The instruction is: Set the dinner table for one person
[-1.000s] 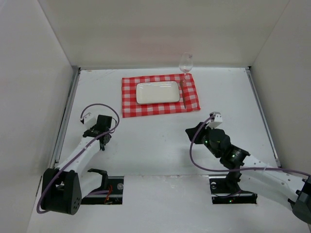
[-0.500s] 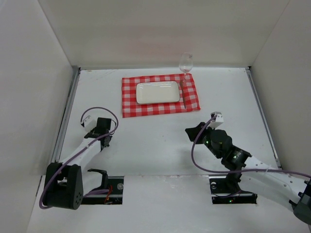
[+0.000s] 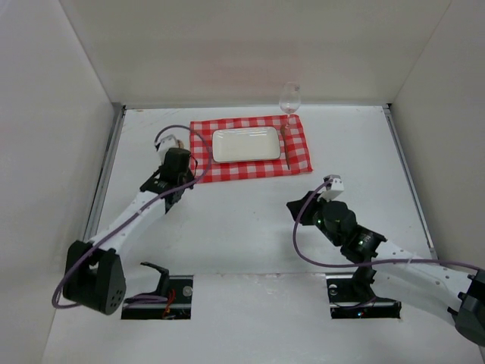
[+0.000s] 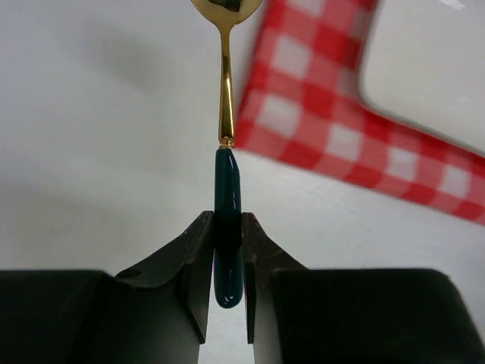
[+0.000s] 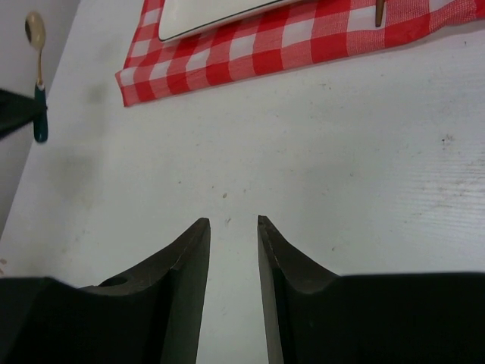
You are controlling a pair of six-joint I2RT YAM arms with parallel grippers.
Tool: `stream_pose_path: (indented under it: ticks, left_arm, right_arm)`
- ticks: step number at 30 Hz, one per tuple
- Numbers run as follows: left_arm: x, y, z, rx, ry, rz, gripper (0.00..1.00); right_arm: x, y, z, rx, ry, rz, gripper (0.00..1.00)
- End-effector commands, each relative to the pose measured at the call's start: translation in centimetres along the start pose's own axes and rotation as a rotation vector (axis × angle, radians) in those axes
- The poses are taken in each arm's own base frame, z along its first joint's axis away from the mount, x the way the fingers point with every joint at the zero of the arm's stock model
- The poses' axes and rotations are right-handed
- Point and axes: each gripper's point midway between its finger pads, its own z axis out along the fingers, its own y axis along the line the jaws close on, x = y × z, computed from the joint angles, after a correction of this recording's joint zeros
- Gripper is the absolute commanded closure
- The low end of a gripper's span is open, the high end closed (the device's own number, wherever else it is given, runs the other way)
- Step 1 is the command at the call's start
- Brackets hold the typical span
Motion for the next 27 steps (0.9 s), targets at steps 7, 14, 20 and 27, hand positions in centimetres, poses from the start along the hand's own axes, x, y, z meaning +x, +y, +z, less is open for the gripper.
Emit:
stream_pose_path:
  ticks: [7, 14, 20, 27]
  left_arm:
    - [-5.9, -10.6, 6.4, 0.291, 0.001, 0.150, 0.98]
    - [-5.7, -12.2, 11.1, 0.297, 0.070, 0.181, 0.98]
    - [-4.8, -12.3, 12.7, 0.266, 0.109, 0.198, 0.98]
    - [-4.0, -10.2, 13.2, 0.175, 0.098, 0.208, 0.98]
  right_arm:
    - [-1.8, 1.2, 0.1, -0.052, -0.086, 0.040, 0.57]
    - [-1.5, 1.0, 0.2, -0.047, -0.079, 0.042, 0.51]
    - [-1.1, 0.9, 0.4, -0.042, -0.068, 0.037, 0.50]
    - [-0.8, 0.8, 0.8, -0.035, -0.059, 0.033, 0.50]
